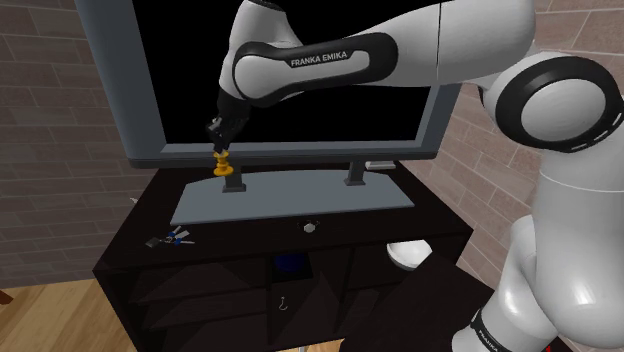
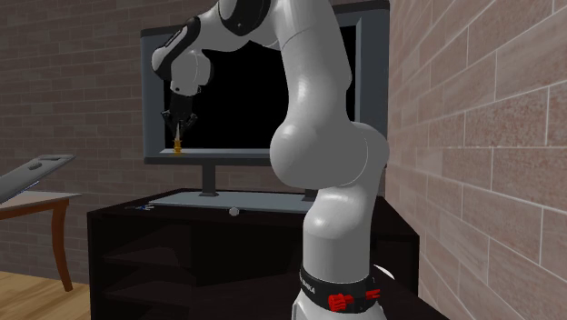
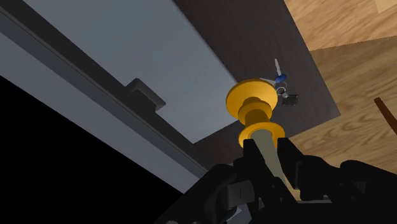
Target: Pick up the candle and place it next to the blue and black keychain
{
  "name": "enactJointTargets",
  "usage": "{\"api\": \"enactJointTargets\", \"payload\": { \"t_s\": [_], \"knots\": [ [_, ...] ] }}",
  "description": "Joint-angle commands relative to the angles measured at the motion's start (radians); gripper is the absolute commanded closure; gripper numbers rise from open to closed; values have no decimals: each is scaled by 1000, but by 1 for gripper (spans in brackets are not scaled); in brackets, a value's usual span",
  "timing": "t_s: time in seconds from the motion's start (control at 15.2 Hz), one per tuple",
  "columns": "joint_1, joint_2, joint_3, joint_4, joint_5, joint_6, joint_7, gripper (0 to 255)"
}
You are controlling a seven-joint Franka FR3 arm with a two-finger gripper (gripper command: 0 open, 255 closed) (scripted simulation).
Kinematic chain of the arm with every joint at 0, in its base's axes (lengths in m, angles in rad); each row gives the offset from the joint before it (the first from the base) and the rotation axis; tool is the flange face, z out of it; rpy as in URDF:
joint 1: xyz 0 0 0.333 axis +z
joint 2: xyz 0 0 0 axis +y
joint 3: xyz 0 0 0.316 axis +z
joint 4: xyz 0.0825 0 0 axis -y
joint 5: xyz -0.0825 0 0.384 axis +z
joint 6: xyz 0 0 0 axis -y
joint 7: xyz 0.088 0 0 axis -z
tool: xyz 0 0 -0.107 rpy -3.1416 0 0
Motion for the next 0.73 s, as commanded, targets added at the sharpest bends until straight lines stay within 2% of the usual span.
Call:
{"api": "enactJointTargets", "payload": {
  "t_s": [0.0, 0.66],
  "knots": [
    [3, 19, 1, 8, -1, 12, 5, 255],
    [3, 38, 2, -100, 0, 139, 5, 255]
  ]
}}
